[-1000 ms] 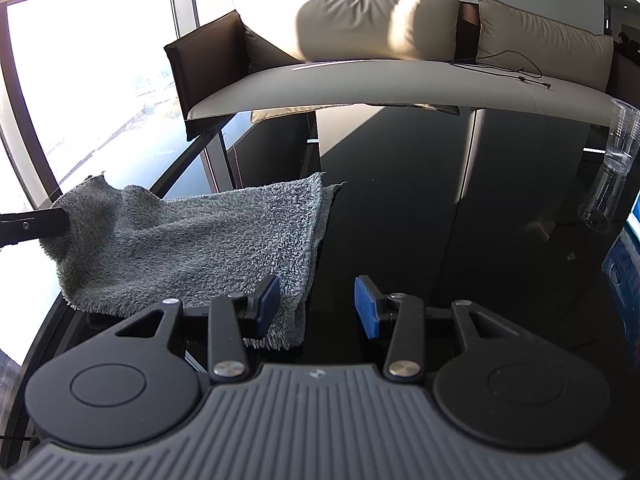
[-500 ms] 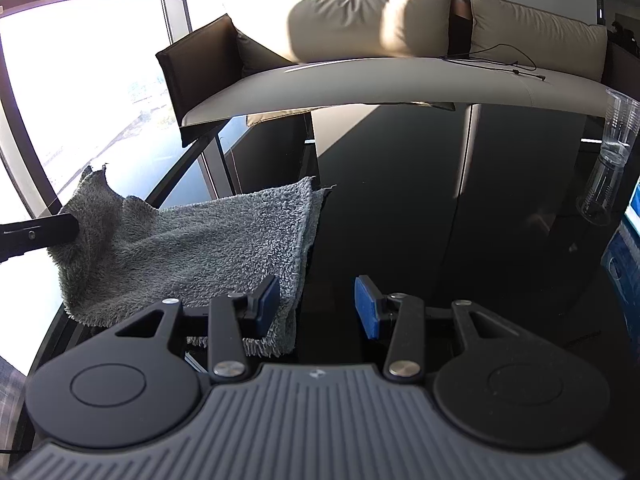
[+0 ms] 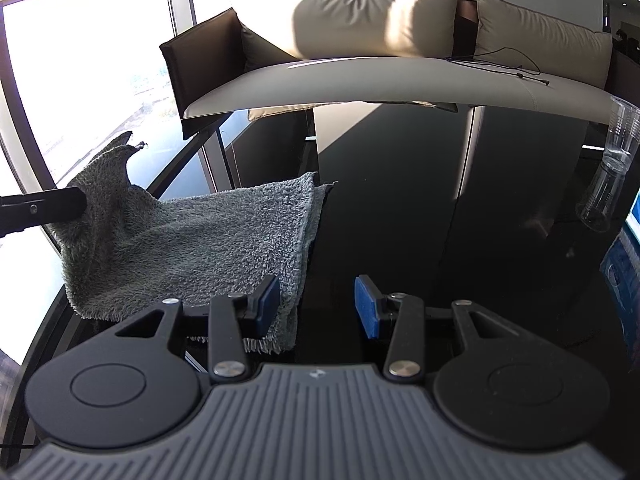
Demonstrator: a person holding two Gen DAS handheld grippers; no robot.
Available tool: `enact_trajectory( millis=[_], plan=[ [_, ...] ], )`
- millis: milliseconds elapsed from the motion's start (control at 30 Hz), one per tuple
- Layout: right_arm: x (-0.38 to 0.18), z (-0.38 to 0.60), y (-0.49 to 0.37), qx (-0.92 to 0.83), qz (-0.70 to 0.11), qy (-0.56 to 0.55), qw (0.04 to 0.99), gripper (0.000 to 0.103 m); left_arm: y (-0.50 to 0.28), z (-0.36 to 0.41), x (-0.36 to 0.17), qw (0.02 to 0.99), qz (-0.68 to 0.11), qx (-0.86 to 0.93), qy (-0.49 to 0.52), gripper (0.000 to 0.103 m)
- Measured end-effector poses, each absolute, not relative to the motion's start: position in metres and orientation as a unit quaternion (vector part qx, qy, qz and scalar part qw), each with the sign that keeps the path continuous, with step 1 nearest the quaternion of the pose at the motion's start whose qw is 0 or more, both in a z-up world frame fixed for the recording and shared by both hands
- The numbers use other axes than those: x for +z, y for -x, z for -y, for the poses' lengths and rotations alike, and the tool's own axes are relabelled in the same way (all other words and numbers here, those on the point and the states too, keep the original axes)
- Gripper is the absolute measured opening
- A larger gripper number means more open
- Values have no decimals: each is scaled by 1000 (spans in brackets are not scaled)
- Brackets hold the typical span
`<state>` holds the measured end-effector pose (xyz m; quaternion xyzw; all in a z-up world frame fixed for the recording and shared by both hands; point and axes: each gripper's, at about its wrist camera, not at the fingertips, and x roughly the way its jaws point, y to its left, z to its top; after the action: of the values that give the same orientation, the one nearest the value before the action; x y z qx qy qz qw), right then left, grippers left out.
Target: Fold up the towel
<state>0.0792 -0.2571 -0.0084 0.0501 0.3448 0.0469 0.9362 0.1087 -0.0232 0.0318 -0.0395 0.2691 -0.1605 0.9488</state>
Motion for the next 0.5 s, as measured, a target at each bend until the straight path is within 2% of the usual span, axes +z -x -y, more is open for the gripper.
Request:
enact_trajectory(
  millis=[300,500],
  plan=[
    [-8,256,-81,49,-346,-49,936,44,-111,48,26,943,-274,-187,25,4],
    [-4,269,-87,61,-347,-88,932,44,-111,66,16,937,-285,-202,7,4]
  ],
)
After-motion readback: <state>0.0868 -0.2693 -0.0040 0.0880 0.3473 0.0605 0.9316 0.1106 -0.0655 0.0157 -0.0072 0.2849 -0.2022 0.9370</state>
